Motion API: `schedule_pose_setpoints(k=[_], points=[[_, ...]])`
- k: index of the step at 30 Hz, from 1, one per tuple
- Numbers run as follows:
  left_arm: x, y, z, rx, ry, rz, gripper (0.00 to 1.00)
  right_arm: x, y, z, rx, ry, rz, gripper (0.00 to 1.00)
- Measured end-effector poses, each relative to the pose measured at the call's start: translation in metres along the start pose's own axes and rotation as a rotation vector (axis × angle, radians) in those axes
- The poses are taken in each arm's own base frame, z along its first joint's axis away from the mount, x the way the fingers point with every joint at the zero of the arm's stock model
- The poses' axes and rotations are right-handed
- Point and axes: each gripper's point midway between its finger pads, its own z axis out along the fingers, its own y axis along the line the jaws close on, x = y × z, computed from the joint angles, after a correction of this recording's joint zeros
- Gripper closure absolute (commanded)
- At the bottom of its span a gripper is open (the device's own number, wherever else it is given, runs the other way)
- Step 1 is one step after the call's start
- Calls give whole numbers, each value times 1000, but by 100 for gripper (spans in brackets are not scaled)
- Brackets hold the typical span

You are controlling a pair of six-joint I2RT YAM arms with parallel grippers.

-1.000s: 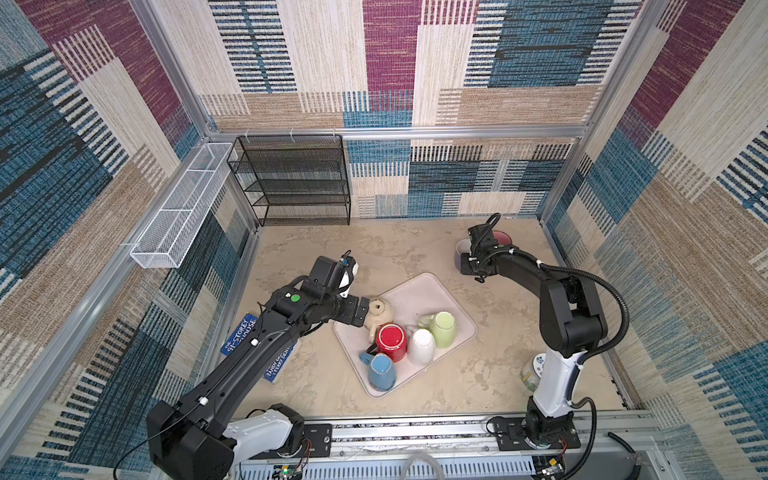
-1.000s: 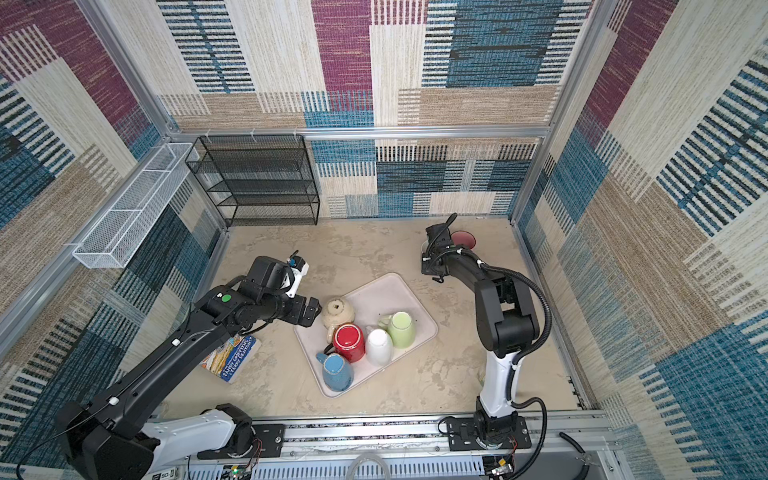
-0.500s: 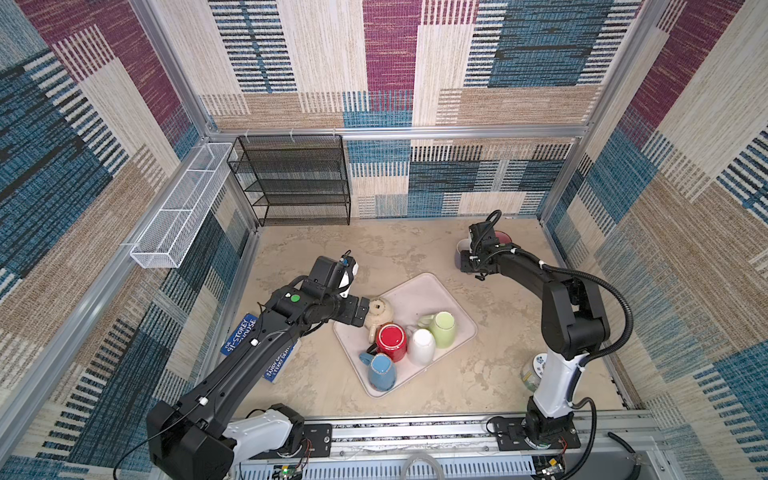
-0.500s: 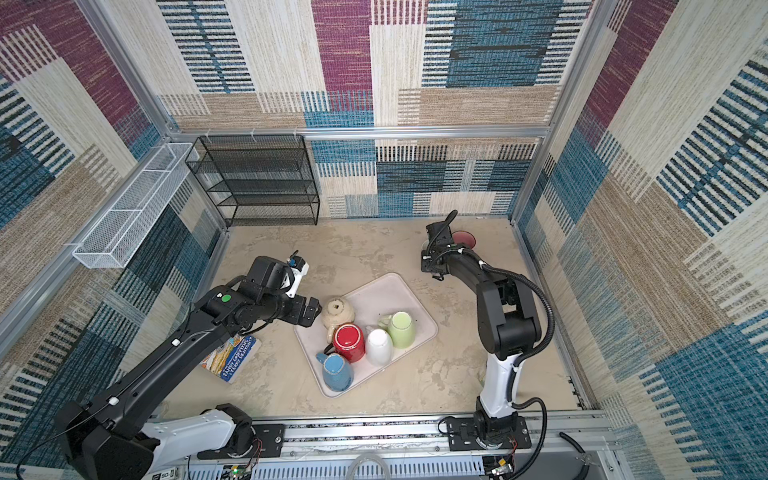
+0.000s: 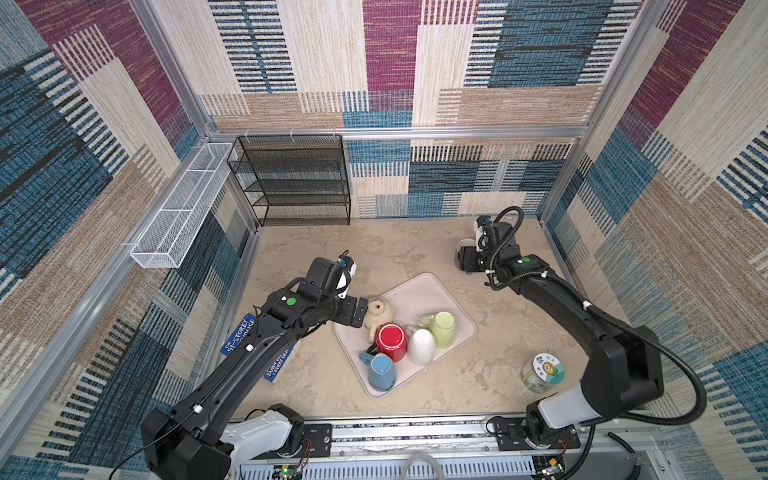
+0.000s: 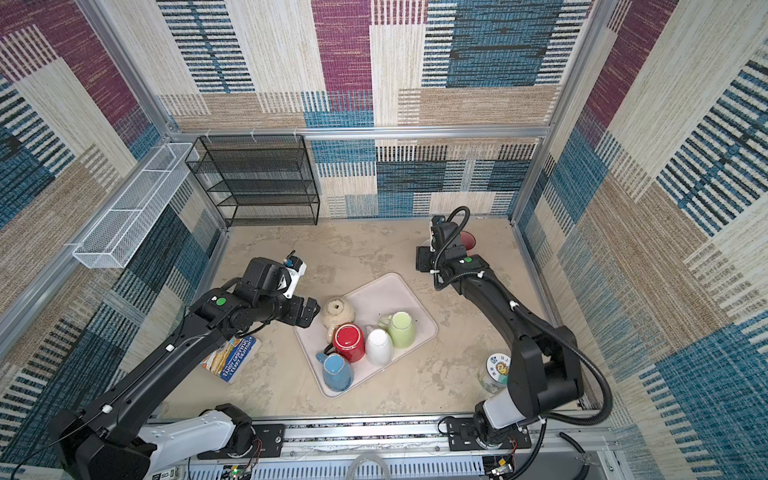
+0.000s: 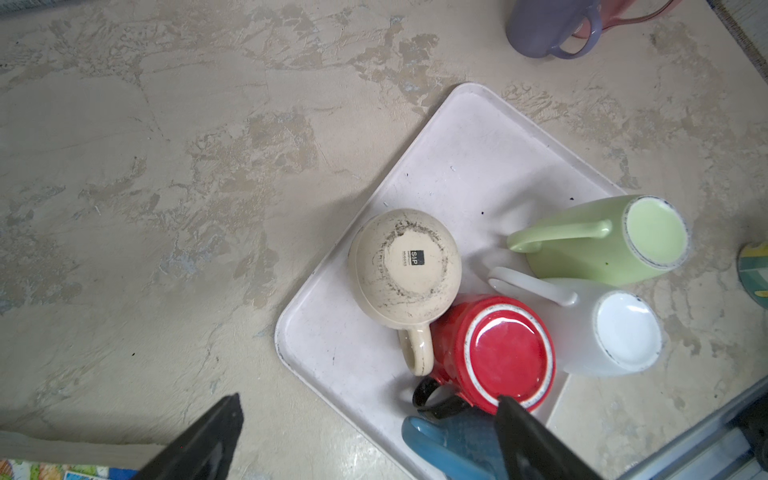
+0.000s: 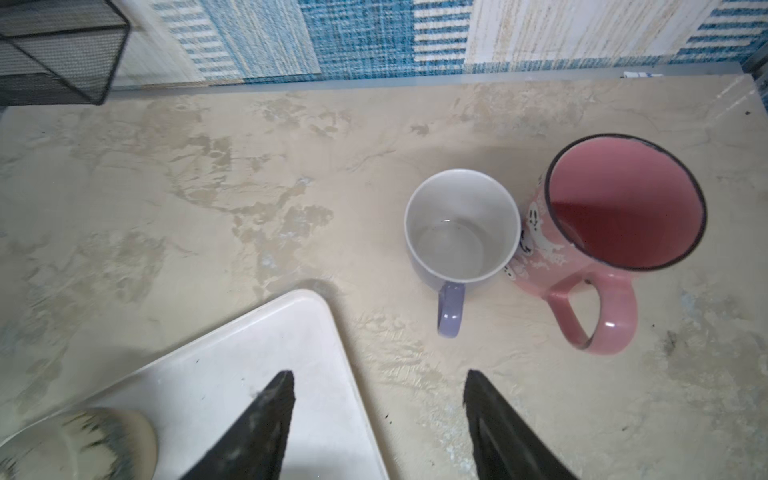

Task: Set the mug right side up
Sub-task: 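Release the lavender mug and move the right gripper over the light green mug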

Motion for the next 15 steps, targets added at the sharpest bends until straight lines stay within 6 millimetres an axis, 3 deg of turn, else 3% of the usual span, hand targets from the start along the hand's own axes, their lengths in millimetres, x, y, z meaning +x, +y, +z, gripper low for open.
schedule_pose_setpoints(k=[8,15], points=[[0,0,-1,-2,-3,0,0,55,26,-43,-144,22,-1,32],[1,1,1,-3,5,0,0,111,35,-50,-208,114,11,31]])
